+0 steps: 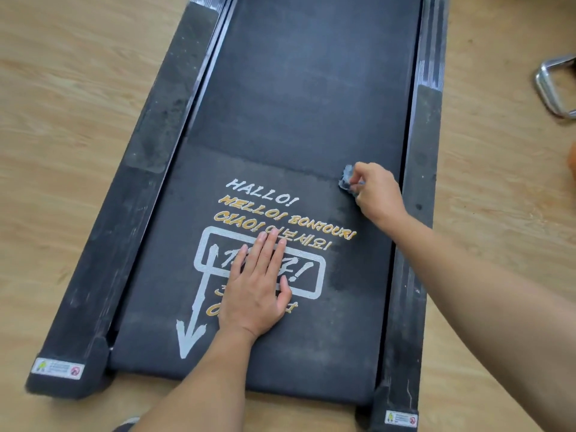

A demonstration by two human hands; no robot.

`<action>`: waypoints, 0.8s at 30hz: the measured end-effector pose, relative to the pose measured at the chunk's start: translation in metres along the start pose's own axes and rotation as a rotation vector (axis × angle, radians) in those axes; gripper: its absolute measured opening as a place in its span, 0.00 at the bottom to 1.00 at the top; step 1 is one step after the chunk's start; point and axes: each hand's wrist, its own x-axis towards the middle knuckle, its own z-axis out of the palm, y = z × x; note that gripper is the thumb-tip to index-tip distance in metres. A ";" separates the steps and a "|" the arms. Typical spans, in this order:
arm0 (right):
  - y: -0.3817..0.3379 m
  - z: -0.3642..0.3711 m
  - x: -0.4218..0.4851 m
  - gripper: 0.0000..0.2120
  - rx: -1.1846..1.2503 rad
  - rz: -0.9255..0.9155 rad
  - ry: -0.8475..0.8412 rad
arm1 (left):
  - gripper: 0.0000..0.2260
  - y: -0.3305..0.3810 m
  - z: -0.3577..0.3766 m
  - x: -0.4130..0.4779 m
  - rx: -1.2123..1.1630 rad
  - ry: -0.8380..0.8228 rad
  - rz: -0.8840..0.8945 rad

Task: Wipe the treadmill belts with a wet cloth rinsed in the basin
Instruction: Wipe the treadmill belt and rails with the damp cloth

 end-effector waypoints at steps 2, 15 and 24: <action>-0.012 0.013 -0.058 0.14 0.059 -0.080 -0.015 | 0.35 -0.001 0.001 -0.001 -0.006 0.002 0.003; -0.033 0.018 0.003 0.11 0.032 -0.026 0.039 | 0.35 -0.001 0.000 0.003 -0.043 -0.019 -0.001; -0.052 0.057 -0.140 0.17 0.074 -0.108 -0.086 | 0.35 -0.001 0.004 0.000 -0.033 -0.003 0.002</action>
